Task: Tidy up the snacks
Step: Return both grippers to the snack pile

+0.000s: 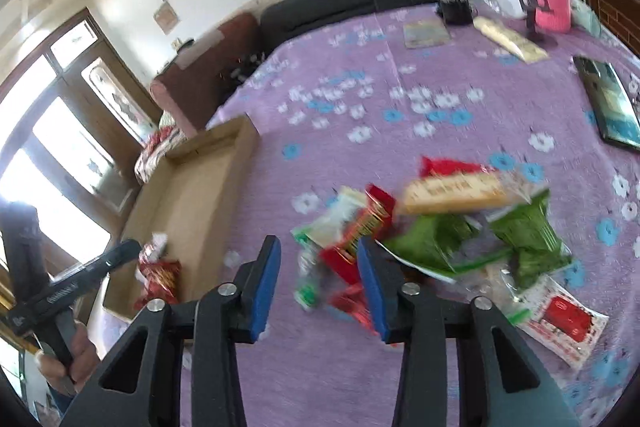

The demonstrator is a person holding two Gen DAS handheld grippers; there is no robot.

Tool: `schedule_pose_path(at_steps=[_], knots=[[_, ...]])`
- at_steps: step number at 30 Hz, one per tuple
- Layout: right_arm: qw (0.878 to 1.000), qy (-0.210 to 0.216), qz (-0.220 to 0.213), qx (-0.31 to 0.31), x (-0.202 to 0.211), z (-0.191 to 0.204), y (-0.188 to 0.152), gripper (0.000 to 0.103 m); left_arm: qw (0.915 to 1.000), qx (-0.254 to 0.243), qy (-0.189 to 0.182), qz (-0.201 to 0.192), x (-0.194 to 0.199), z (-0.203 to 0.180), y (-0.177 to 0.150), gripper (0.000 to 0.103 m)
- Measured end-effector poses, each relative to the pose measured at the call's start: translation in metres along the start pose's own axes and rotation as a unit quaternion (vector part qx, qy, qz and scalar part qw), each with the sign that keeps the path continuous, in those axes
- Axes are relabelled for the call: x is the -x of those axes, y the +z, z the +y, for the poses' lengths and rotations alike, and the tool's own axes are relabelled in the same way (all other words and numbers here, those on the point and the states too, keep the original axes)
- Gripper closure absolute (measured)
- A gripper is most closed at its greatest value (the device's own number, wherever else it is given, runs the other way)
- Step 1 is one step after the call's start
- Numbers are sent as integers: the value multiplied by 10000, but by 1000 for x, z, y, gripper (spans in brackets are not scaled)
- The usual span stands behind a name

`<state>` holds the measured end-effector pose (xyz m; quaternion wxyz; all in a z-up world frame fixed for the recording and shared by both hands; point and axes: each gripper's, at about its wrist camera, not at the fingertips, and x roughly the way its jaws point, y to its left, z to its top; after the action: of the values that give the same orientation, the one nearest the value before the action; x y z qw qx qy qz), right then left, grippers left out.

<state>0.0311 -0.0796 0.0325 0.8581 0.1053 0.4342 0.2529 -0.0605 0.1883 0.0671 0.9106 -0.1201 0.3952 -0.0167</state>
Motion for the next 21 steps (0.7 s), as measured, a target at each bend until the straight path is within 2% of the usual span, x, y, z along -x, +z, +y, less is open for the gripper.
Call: schedule_pose_path(at_steps=[3, 5, 11, 15, 21], knots=[[9983, 297, 440, 240, 4, 1, -18, 67, 9996, -256, -127, 59, -1, -24, -1, 51], [9969, 483, 523, 328, 11, 2, -29, 67, 9988, -420, -228, 137, -4, -41, -2, 50], [9997, 213, 77, 0, 36, -24, -32, 67, 9948, -656, -559, 546, -29, -87, -2, 50], [9991, 225, -95, -337, 48, -45, -32, 67, 9917, -842, -487, 839, -56, -119, -4, 50], [9983, 279, -191, -483, 56, -58, -35, 67, 9904, -759, -57, 1157, -94, -132, -5, 53]])
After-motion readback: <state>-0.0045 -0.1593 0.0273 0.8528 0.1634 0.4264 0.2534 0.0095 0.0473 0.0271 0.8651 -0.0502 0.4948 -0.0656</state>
